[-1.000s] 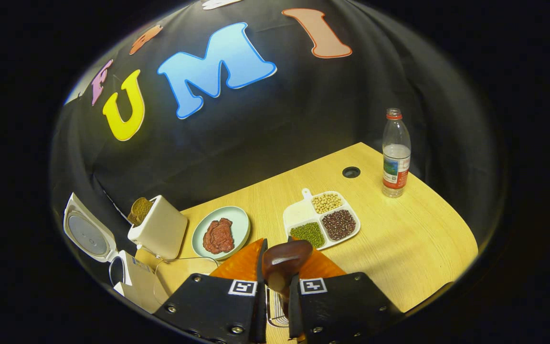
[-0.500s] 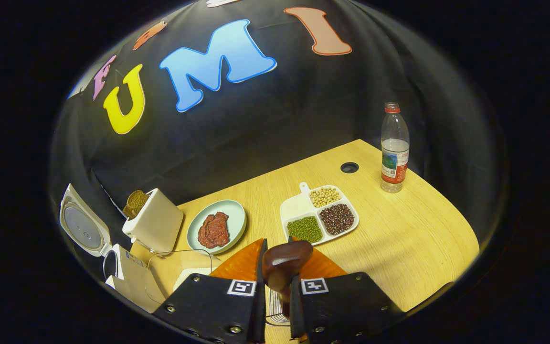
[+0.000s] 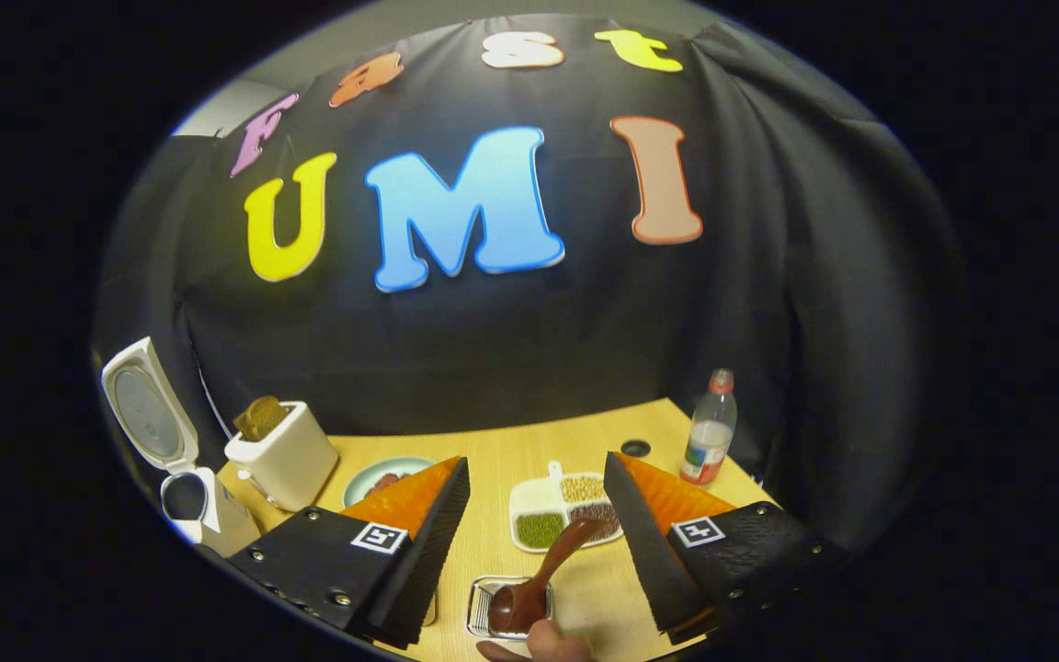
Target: Close the left gripper, press the button to open the rice cooker; take a wooden spoon from the chopstick holder with the right hand, scoop a spoonful of rice and pour it into the rice cooker, then put the wooden spoon back into the chopstick holder.
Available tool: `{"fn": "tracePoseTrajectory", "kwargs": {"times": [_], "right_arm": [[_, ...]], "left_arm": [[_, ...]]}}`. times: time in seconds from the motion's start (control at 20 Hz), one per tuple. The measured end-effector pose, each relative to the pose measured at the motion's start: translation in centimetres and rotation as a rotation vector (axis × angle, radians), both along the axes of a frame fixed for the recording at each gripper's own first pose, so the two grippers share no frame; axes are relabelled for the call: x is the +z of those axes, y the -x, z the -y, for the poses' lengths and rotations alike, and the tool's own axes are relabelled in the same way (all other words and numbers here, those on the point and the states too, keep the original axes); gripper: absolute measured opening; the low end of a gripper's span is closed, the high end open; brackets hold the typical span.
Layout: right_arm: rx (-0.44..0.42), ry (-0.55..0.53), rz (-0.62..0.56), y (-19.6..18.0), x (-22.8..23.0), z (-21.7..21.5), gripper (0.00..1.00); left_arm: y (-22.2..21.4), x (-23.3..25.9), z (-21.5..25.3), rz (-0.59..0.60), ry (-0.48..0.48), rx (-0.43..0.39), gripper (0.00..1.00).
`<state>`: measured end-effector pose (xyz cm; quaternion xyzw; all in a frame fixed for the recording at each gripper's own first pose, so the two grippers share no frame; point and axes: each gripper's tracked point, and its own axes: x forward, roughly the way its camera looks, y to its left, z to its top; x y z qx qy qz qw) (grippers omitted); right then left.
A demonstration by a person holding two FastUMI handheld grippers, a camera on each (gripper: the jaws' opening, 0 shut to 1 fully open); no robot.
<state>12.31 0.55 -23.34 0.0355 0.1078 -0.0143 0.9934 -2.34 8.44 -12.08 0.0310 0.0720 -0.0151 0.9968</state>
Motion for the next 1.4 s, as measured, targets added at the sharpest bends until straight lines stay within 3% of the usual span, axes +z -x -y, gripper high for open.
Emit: {"fn": "tracePoseTrajectory", "kwargs": {"times": [0.3, 0.5, 0.8, 0.95, 1.05, 1.15, 1.2, 1.4], "right_arm": [[0.037, 0.011, 0.195, 2.2, 11.9, -0.8, 0.89], [0.048, -0.015, 0.235, 3.1, 15.6, -1.5, 0.89], [0.060, 0.002, 0.227, 3.4, 17.0, -2.2, 0.89], [0.072, -0.011, 0.219, 3.3, 16.7, -2.8, 0.89], [0.074, -0.017, 0.209, 3.1, 16.4, -2.9, 0.89], [0.072, -0.028, 0.200, 2.8, 16.1, -3.0, 0.89], [0.072, -0.036, 0.196, 2.7, 16.1, -3.0, 0.89], [0.081, -0.039, 0.176, 2.0, 15.3, -3.5, 0.89]], "left_arm": [[-1.7, 0.6, -0.3, 0.018, 0.017, -0.015, 0.96], [-2.9, 1.3, -1.4, 0.022, 0.026, -0.004, 0.94], [-5.9, 3.8, -6.4, 0.038, -0.002, 0.079, 0.99], [-7.9, 5.5, -10.6, 0.048, 0.082, 0.139, 0.92], [-9.0, 6.4, -13.8, 0.069, 0.134, 0.177, 0.99], [-10.0, 6.2, -16.9, 0.069, 0.153, 0.223, 0.94], [-10.3, 6.0, -18.6, 0.065, 0.140, 0.254, 0.98], [-12.0, 5.3, -24.5, 0.037, 0.096, 0.345, 0.98]]}}
